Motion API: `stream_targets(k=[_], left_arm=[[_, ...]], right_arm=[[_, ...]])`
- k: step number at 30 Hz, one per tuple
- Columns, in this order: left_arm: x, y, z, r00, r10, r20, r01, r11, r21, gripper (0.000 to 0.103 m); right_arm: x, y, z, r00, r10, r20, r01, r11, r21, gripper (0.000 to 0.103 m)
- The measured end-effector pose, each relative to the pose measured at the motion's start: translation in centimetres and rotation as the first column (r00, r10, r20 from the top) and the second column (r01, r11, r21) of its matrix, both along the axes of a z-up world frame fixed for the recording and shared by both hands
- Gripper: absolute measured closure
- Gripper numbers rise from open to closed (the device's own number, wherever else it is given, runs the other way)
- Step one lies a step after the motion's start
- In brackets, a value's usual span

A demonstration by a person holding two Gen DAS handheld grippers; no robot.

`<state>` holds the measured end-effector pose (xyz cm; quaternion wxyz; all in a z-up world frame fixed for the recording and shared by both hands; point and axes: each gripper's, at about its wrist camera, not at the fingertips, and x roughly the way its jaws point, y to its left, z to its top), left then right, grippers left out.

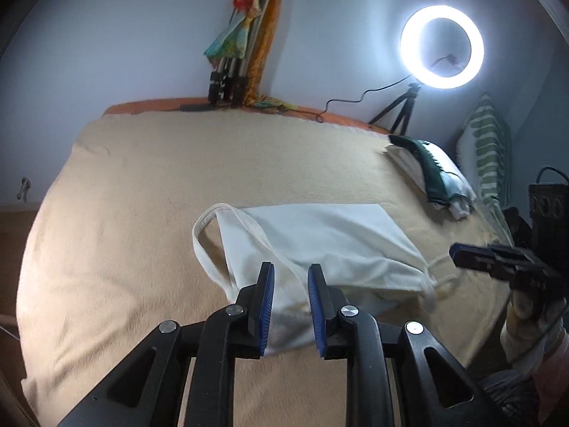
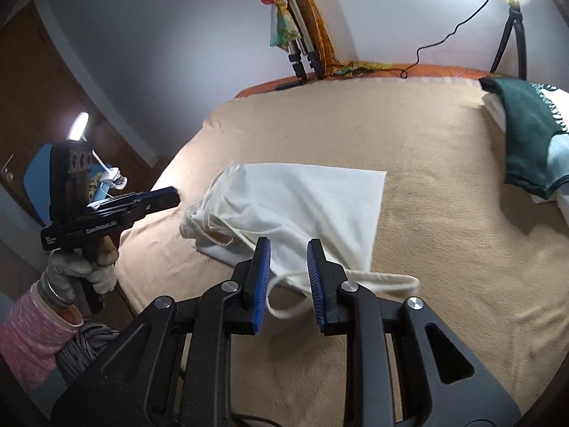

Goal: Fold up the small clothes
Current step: 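Open the right tool and pull it back from the folded tank top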

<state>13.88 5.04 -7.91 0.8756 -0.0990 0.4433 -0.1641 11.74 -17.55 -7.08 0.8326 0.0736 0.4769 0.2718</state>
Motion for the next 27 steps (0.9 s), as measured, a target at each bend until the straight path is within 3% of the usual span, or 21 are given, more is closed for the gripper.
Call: stream_targets(k=[5, 11, 15, 18, 23, 27], left_arm=[[2.7, 0.0, -3.1, 0.993, -0.004, -0.114, 0.001, 1.000, -0.022, 0.087], [-1.4, -0.2, -4.4, 0.976, -0.110, -0.186, 0.114, 0.993, 0.011, 0.086], [-4.7, -0.1, -4.1, 0.973, -0.136, -0.184, 0.155, 0.984, 0.093, 0.086], [-5.5, -0.2, -2.2, 0.983, -0.132, -0.126, 0.145, 0.984, 0.101, 0.084], [-2.1, -1.8, 0.5, 0.989, -0.138, -0.047, 0.142, 0.986, 0.091, 0.077], [2.7, -3.5, -0.5, 0.983, -0.142, -0.113, 0.149, 0.988, 0.052, 0.071]], right_arm=[[1.7, 2.3, -1.9, 0.999, 0.017, -0.033, -0.019, 0.998, -0.052, 0.080], [2.0, 2.3, -4.2, 0.994, 0.034, -0.100, -0.044, 0.994, -0.100, 0.080], [1.3, 2.0, -4.8, 0.989, 0.058, -0.132, -0.074, 0.990, -0.118, 0.080], [0.6, 1.9, -4.2, 0.989, 0.083, -0.125, -0.099, 0.986, -0.131, 0.080], [0.4, 2.3, -2.8, 0.993, 0.088, -0.083, -0.095, 0.991, -0.091, 0.080], [0.6, 3.2, -3.8, 0.991, 0.083, -0.105, -0.095, 0.989, -0.117, 0.080]])
